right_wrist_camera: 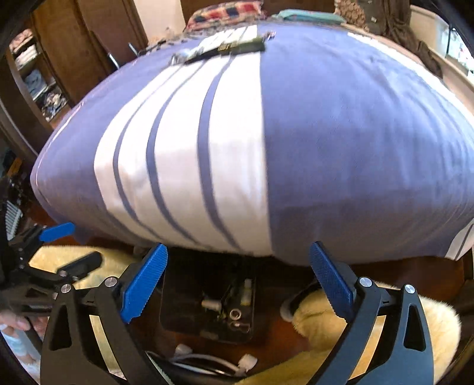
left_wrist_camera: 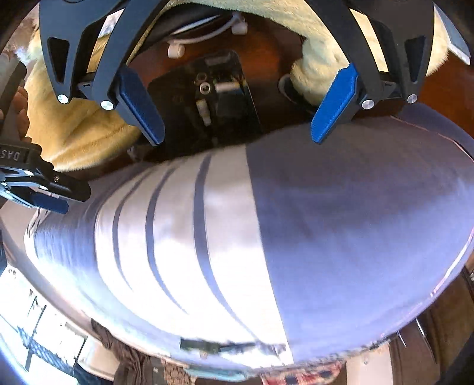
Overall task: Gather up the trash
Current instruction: 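Raise both open tools back above the bed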
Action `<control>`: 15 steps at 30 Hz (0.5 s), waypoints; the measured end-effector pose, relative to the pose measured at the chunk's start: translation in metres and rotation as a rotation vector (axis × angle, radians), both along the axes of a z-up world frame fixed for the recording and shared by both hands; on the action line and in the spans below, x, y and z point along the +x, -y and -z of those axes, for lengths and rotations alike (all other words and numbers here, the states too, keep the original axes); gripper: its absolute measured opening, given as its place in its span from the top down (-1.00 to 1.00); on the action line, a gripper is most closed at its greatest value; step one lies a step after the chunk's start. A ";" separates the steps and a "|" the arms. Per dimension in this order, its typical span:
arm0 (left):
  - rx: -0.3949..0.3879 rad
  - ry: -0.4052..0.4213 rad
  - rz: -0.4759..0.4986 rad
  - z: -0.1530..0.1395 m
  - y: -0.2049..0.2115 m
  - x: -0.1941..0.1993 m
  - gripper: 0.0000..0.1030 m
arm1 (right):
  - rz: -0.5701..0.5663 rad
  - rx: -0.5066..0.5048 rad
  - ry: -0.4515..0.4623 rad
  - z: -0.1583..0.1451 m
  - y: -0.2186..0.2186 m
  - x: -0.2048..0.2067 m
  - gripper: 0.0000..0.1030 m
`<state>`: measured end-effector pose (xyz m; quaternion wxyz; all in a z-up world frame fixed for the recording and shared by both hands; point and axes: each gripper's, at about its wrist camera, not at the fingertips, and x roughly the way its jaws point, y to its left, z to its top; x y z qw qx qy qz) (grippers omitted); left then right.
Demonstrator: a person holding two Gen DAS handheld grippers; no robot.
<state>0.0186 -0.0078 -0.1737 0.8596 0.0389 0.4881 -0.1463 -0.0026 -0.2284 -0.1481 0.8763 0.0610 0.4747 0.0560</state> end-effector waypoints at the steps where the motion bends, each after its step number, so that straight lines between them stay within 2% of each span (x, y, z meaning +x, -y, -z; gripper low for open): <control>1: -0.006 0.016 -0.002 -0.008 -0.002 0.003 -0.84 | 0.003 -0.007 0.011 -0.005 0.001 0.003 -0.89; 10: 0.015 0.120 -0.044 -0.056 -0.016 0.047 -0.84 | 0.017 -0.080 0.118 -0.051 0.012 0.050 -0.90; 15: 0.043 0.134 -0.054 -0.065 -0.013 0.079 -0.84 | 0.020 -0.048 0.137 -0.063 0.013 0.086 -0.90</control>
